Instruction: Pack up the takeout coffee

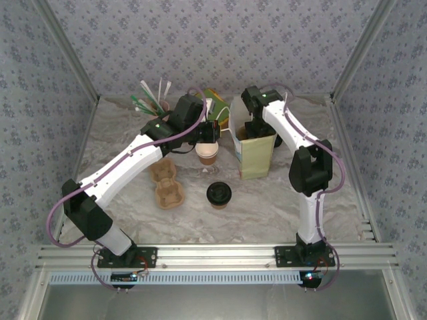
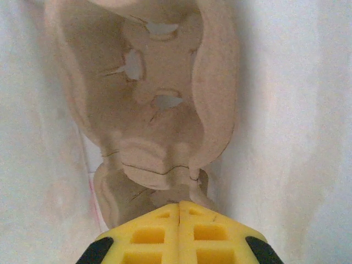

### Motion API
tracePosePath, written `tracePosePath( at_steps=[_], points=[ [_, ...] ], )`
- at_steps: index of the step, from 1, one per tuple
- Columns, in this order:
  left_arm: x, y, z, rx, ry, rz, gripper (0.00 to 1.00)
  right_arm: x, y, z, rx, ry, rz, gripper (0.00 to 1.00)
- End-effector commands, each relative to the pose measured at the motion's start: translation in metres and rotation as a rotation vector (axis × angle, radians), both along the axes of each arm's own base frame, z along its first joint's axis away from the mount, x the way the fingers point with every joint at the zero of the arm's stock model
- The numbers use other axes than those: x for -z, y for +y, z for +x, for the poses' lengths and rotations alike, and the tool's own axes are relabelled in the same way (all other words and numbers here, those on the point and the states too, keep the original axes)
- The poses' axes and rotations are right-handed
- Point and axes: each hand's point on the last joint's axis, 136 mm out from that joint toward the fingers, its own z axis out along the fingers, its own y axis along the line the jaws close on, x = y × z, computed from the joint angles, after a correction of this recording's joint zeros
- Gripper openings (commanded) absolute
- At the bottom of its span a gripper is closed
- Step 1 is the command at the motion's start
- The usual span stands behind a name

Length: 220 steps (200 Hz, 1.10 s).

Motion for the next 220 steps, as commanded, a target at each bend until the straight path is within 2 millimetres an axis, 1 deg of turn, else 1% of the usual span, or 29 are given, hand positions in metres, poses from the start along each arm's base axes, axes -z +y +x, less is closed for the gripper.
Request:
tracePosePath(
  at_steps=[1, 44, 104, 220],
  points=[
    [-0.008, 0.002, -0.002, 0.002, -0.026, 0.015, 0.00, -0.012, -0.007, -0.006, 0.030, 0.001, -0.027, 0.00],
    [-0.007, 0.001, -0.002, 0.005, -0.024, 0.017, 0.00, -0.014, -0.014, -0.009, 0.044, 0.001, -0.055, 0.00],
    [-0.007, -0.001, -0.004, 0.011, -0.023, 0.018, 0.00, -0.009, -0.022, -0.004, 0.054, 0.000, -0.051, 0.00],
    [-0.008, -0.003, -0.010, 0.033, -0.013, 0.016, 0.00, 0.021, -0.036, 0.009, 0.092, 0.020, -0.078, 0.00]
  ],
)
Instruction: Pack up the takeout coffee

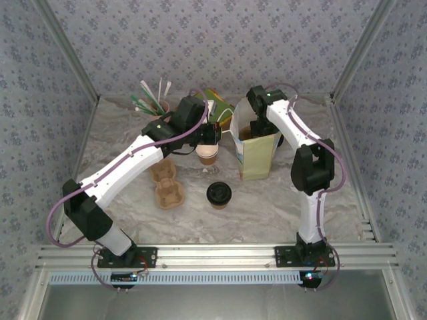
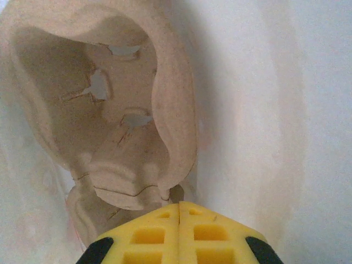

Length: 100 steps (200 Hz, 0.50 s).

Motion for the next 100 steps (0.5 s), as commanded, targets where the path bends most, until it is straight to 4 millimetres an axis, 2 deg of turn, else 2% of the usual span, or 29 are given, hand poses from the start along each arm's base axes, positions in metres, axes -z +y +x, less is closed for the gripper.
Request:
tracePosePath(
  at_steps=[1, 54, 100],
  points=[
    [-0.010, 0.000, -0.005, 0.023, -0.017, 0.006, 0.00, 0.013, -0.011, 0.002, 0.020, 0.026, -0.041, 0.00],
    [-0.009, 0.000, -0.007, 0.028, -0.012, 0.007, 0.00, 0.019, -0.014, 0.004, 0.027, 0.030, -0.053, 0.00],
    [-0.008, -0.002, -0.006, 0.027, -0.009, 0.007, 0.00, 0.008, -0.012, 0.006, 0.025, 0.001, -0.037, 0.00]
  ],
)
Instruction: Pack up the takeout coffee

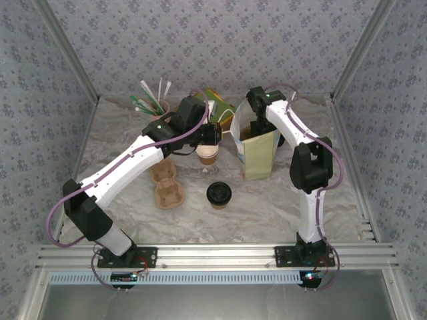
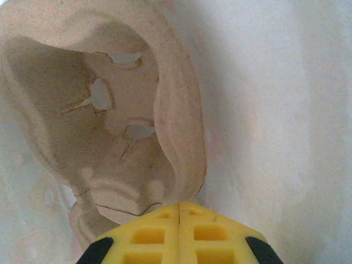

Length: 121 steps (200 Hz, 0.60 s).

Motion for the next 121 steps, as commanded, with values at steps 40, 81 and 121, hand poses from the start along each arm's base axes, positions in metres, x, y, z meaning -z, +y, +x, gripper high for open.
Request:
tracePosePath(
  at_steps=[40, 81, 121],
  points=[
    [-0.008, -0.001, -0.004, 0.021, -0.005, 0.010, 0.00, -0.016, -0.004, -0.001, 0.002, -0.050, 0.009, 0.00],
    [-0.009, -0.003, -0.004, 0.028, -0.002, 0.005, 0.00, -0.030, 0.001, 0.002, -0.009, -0.122, 0.045, 0.00],
    [-0.014, -0.004, -0.003, 0.019, -0.007, -0.004, 0.00, -0.040, 0.013, 0.001, -0.043, -0.161, 0.057, 0.00]
  ],
)
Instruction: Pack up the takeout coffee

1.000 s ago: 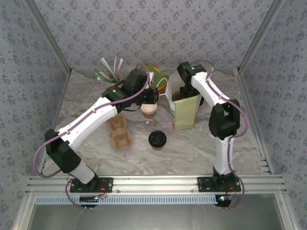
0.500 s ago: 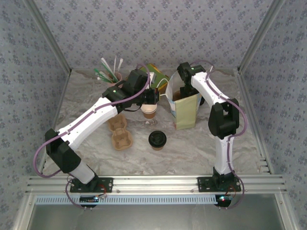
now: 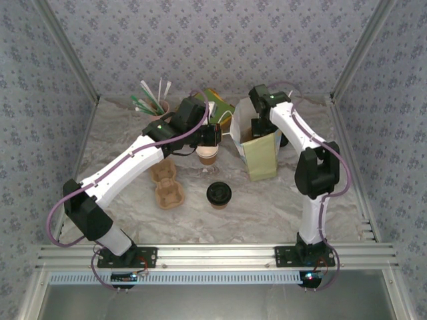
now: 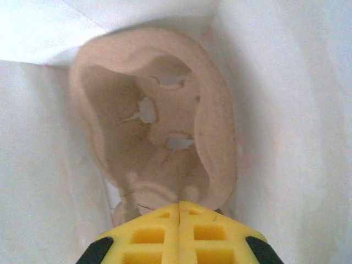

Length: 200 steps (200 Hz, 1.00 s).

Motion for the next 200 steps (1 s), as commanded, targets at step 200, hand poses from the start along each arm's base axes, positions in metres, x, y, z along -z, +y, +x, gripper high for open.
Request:
tracePosePath(
  at_steps=[200],
  points=[
    [-0.023, -0.010, -0.006, 0.003, -0.011, -0.043, 0.00, -0.017, 0.014, -0.005, 0.008, -0.149, 0.065, 0.00]
  ],
)
